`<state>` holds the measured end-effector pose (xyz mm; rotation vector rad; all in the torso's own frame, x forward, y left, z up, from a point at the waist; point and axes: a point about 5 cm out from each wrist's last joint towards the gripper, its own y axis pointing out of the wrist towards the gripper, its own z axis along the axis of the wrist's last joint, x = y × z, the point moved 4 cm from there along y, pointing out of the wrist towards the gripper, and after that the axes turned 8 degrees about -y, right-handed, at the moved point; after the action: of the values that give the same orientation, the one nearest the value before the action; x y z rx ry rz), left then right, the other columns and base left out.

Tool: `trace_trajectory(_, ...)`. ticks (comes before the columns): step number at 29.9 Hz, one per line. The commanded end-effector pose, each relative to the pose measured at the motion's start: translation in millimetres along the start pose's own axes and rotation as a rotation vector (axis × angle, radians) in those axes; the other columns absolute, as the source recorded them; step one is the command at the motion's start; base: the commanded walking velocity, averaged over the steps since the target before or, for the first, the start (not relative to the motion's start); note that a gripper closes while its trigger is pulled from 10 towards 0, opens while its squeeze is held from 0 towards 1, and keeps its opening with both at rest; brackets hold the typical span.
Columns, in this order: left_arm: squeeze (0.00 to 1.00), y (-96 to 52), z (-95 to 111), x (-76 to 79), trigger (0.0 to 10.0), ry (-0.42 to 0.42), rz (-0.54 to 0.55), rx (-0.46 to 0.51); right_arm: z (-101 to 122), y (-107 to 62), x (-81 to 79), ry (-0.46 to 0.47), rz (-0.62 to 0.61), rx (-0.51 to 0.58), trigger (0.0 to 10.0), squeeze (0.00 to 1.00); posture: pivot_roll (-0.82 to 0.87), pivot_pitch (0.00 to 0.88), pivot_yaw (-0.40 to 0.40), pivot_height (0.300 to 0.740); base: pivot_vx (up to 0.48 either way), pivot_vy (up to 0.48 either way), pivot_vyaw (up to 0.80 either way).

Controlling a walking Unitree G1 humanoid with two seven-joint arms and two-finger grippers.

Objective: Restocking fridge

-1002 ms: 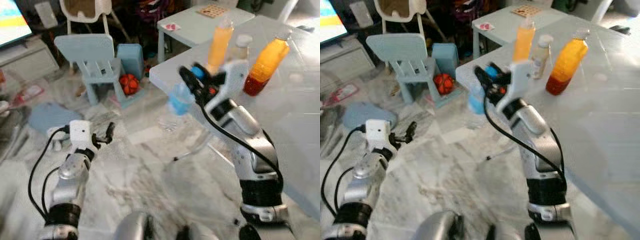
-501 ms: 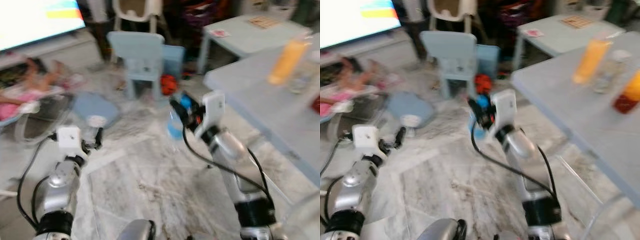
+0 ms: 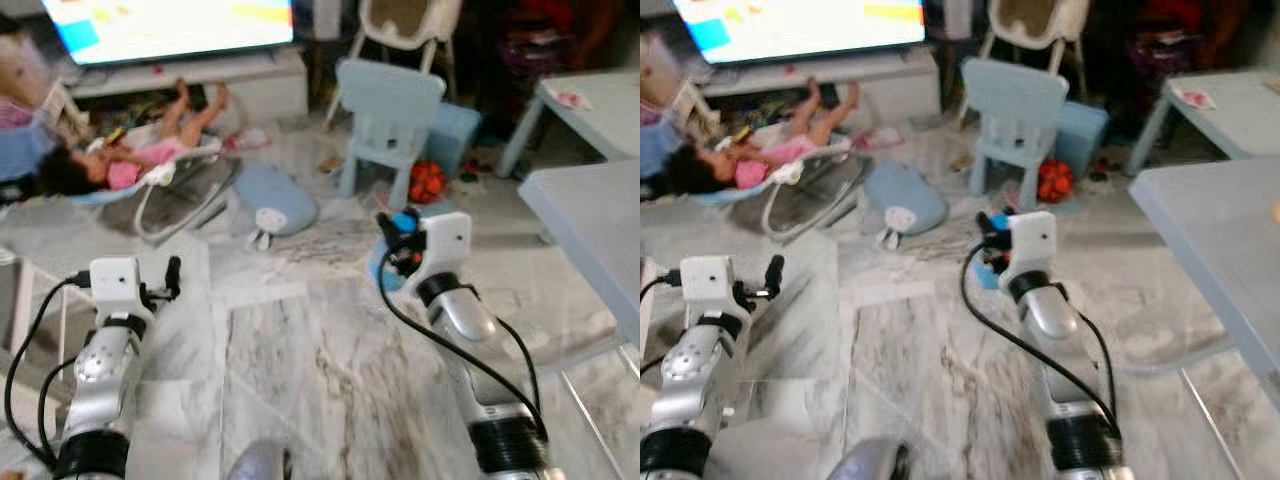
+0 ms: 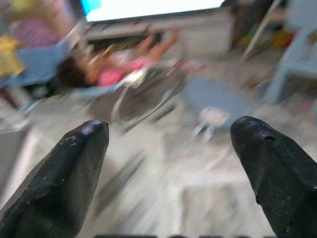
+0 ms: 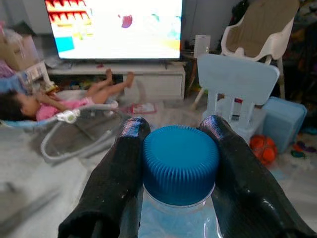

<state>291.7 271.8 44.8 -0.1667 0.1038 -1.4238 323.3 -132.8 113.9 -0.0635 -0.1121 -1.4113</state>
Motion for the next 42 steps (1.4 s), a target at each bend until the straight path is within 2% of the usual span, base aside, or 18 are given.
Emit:
trace_trajectory(1, 0.0, -1.9, 6, 8.0, 10.0, 0.008, -0.042, 0.022, 11, -2.3, 6.5, -0.027, -0.026, 0.044, 10.0, 0.0, 0.07, 0.021, 0.013, 0.74, 0.0, 0.0, 0.8)
trace_trajectory(3, 0.0, -3.7, 5, 8.9, 10.0, 0.008, -0.048, 0.019, 10, -3.3, 7.4, -0.034, -0.032, 0.043, 10.0, 0.0, 0.07, 0.021, 0.013, 0.74, 0.0, 0.0, 0.8)
trace_trajectory(6, 0.0, -17.7, 5, 5.3, 10.0, -0.066, -0.014, 0.014, 5, -14.5, 15.9, -0.003, -0.114, 0.021, 10.0, 0.0, 0.07, 0.03, 0.016, 0.74, 0.0, 0.0, 0.8)
trace_trajectory(8, 0.0, -21.0, 5, 5.8, 10.0, -0.086, -0.01, 0.014, 4, -17.0, 17.0, 0.001, -0.126, 0.016, 10.0, 0.0, 0.07, 0.03, 0.016, 0.74, 0.0, 0.0, 0.8)
trace_trajectory(10, 0.0, -30.4, 5, 15.6, 10.0, -0.091, -0.015, 0.028, 1, -22.3, 18.1, -0.012, -0.124, 0.009, 10.0, 0.0, 0.08, 0.033, 0.007, 0.74, 0.0, 0.0, 0.4)
trace_trajectory(12, 0.0, -33.6, 5, 19.7, 10.0, -0.09, -0.015, 0.035, 0, -24.0, 19.1, -0.022, -0.122, 0.006, 10.0, 0.0, 0.08, 0.033, 0.003, 0.74, 0.0, 0.0, 0.0)
trace_trajectory(14, 0.0, -41.8, 3, 30.5, 10.0, -0.066, -0.018, 0.062, -2, -26.0, 25.8, -0.037, -0.129, -0.002, 10.0, 0.0, 0.08, 0.029, -0.008, 0.74, 0.0, 0.0, 0.0)
trace_trajectory(18, 0.0, -49.4, 0, 35.7, 10.0, -0.051, 0.003, 0.074, -3, -26.0, 32.3, -0.048, -0.138, -0.001, 10.0, 0.0, 0.08, 0.023, -0.014, 0.74, 0.0, 0.0, 0.0)
trace_trajectory(21, 0.0, -58.0, -4, 39.3, 10.0, -0.099, -0.02, 0.056, 0, -25.9, 40.2, -0.064, -0.162, 0.012, 10.0, 0.0, 0.09, 0.018, -0.016, 0.74, 0.0, 0.0, 0.0)
trace_trajectory(26, 0.0, -57.9, -2, 40.5, 10.0, -0.088, -0.047, 0.061, 1, -24.4, 39.8, -0.068, -0.16, 0.014, 10.0, 0.0, 0.09, 0.015, -0.02, 0.74, 0.0, 0.0, 0.0)
trace_trajectory(29, 0.0, -49.6, 4, 40.4, 10.0, -0.053, -0.057, 0.043, 5, -15.6, 27.3, -0.079, -0.115, 0.027, 10.0, 0.0, 0.1, 0.014, -0.02, 0.74, 0.0, 0.445, 0.5)
trace_trajectory(32, 0.0, -42.9, 8, 39.2, 10.0, -0.034, -0.057, 0.045, 12, -8.2, 23.9, -0.11, -0.1, 0.051, 10.0, 0.0, 0.1, 0.017, -0.018, 0.74, 0.0, 0.48, 0.8)
trace_trajectory(35, 0.0, -39.5, 9, 39.5, 10.0, 0.005, -0.068, 0.05, 18, -2.6, 28.9, -0.104, -0.112, 0.063, 10.0, 0.0, 0.09, 0.02, -0.016, 0.74, 0.0, 0.48, 0.8)
trace_trajectory(42, 0.0, -35.2, 10, 40.7, 10.0, -0.007, -0.079, 0.034, 15, -0.3, 33.5, -0.107, -0.117, 0.059, 10.0, 0.0, 0.09, 0.02, -0.015, 0.74, 0.0, 0.48, 0.8)
